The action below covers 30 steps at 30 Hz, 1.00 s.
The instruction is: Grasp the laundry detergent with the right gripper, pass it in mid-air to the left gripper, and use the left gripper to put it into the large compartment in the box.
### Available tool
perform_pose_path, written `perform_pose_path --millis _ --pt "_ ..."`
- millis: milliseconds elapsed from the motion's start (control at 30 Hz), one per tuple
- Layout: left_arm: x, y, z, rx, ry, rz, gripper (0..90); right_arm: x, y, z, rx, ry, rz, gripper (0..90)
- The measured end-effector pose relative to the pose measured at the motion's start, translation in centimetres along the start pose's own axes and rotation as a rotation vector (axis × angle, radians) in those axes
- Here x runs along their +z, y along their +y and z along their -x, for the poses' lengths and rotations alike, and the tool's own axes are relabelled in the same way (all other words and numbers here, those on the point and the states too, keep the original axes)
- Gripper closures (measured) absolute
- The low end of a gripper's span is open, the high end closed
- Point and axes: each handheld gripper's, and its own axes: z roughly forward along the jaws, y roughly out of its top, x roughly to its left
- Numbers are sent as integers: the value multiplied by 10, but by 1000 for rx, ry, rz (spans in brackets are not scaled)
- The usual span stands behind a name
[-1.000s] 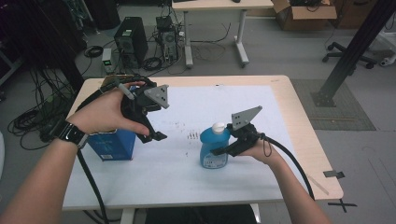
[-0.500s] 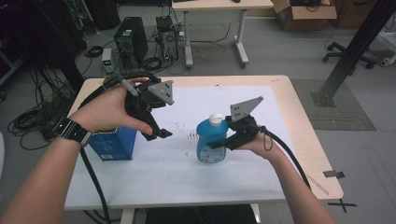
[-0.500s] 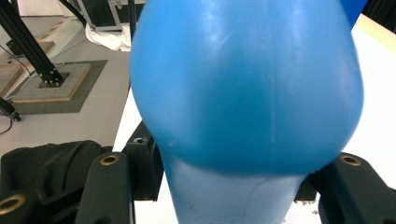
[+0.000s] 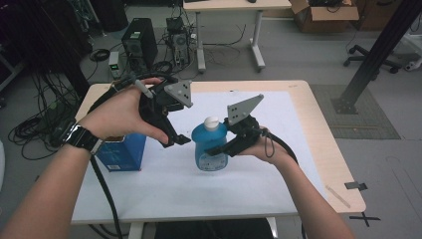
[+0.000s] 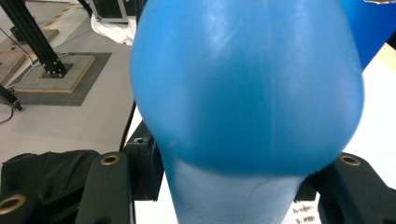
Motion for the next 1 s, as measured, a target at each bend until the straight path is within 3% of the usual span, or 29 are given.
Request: perform_pose_path --millis 467,1000 --pt "9 8 2 11 -47 -32 79 21 30 -5 -39 17 -30 425" --pt "21 13 5 8 -73 -70 183 25 34 -8 -44 14 -42 425"
